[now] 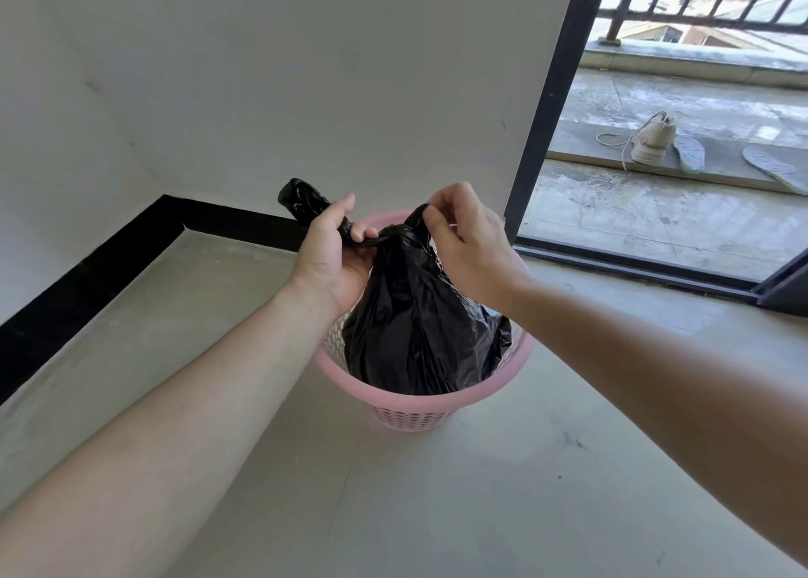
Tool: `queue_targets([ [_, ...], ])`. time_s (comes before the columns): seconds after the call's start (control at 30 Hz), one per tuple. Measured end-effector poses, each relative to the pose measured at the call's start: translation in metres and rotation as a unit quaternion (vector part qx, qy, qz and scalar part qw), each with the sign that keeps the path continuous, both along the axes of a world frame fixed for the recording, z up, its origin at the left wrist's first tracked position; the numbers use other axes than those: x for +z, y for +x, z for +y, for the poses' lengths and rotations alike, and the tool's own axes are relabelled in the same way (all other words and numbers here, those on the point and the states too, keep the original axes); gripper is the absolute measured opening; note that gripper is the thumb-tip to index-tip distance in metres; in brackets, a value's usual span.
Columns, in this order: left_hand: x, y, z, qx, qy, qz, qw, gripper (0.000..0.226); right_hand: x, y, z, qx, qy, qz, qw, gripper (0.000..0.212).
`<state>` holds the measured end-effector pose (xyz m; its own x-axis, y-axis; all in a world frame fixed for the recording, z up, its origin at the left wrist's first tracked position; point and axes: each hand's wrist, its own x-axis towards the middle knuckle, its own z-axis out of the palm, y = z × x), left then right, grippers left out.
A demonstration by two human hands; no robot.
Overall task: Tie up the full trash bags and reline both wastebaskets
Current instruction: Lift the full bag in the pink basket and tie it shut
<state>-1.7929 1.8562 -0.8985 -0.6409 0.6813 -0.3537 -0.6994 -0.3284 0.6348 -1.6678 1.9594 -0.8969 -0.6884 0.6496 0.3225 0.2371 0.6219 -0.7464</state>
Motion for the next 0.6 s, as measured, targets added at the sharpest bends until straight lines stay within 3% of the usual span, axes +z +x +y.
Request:
queue_targets([
  [0.17,0.008,0.01,0.004,-0.01,-0.007,0.016,1.0,0.039,0.004,-0.009,0.012,-0.048,-0.155,0.085,0.983,0.01],
  [0.23,0.01,0.016,0.005,-0.029,-0.017,0.036,0.999,0.048,0.007,-0.01,0.017,-0.08,-0.173,0.084,0.978,0.015],
  [0.3,0.013,0.018,0.008,-0.012,-0.02,0.05,0.998,0.044,0.005,-0.006,0.025,-0.102,-0.119,0.039,0.987,0.023],
  [0.37,0.014,0.012,0.01,0.032,-0.024,0.049,0.998,0.036,0.001,0.005,0.035,-0.091,-0.007,-0.047,0.995,0.022],
  [0.43,0.011,0.005,0.009,0.059,-0.077,0.086,0.992,0.034,-0.006,0.02,0.047,-0.059,0.086,-0.145,0.984,0.021],
  [0.5,0.003,0.0,0.004,0.053,-0.15,0.188,0.969,0.037,-0.013,0.037,0.057,-0.038,0.16,-0.221,0.961,0.023],
  [0.6,-0.008,-0.006,-0.001,0.033,-0.249,0.342,0.906,0.038,-0.018,0.049,0.068,-0.035,0.263,-0.283,0.922,0.027],
])
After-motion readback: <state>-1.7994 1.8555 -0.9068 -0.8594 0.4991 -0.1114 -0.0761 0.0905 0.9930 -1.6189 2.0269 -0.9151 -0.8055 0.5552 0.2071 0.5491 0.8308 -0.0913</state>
